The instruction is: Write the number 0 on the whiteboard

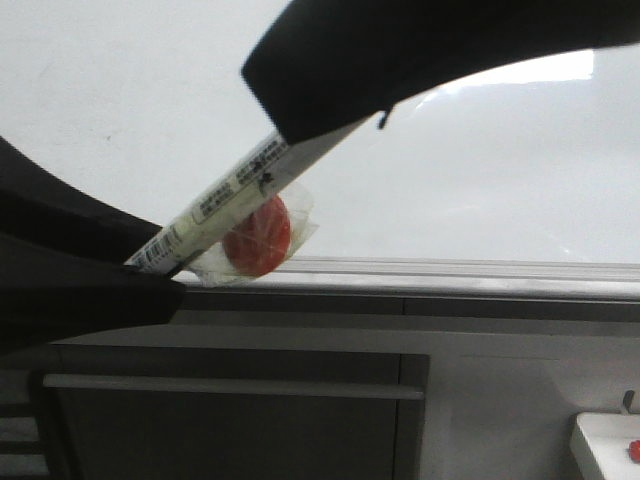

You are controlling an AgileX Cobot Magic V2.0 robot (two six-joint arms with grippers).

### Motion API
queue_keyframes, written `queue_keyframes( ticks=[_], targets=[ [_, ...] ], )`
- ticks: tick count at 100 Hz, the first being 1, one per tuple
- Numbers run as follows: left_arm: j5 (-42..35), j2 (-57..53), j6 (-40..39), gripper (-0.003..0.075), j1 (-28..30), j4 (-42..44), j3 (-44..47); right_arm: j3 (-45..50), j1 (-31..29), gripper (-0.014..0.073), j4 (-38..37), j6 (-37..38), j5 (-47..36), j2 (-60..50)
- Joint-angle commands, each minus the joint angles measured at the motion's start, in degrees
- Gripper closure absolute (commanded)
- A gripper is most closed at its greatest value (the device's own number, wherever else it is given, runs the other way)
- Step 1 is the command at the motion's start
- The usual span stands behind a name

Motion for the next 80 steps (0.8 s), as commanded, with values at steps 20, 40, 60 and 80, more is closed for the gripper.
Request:
queue_keyframes(
  ticks=[20,40,60,80],
  targets=[
    [-3.3,-0.9,-0.3,0.0741,-0.5,-1.7,-1.6,-4.0,0.1,0.0195,1.7,-0.9,1.5,3.2],
    [-3.4,-0.9,-0.3,0.0741,-0.5,-1.7,-1.6,-4.0,0.0,0.0333,0.6,-0.9,2.7,3.3],
    [-3.5,-0.9,-0.3,0.0741,-0.5,-1.9,-1.6,-4.0,0.0,0.0666,-1.0,-0.7,3.4,3.3],
    [-4.1,-0.9,-0.9,0.0569,-0.5,-4.1,-1.6,-4.0,-0.1,0.0666,-1.0,-0.7,3.1,3.3]
  ],
)
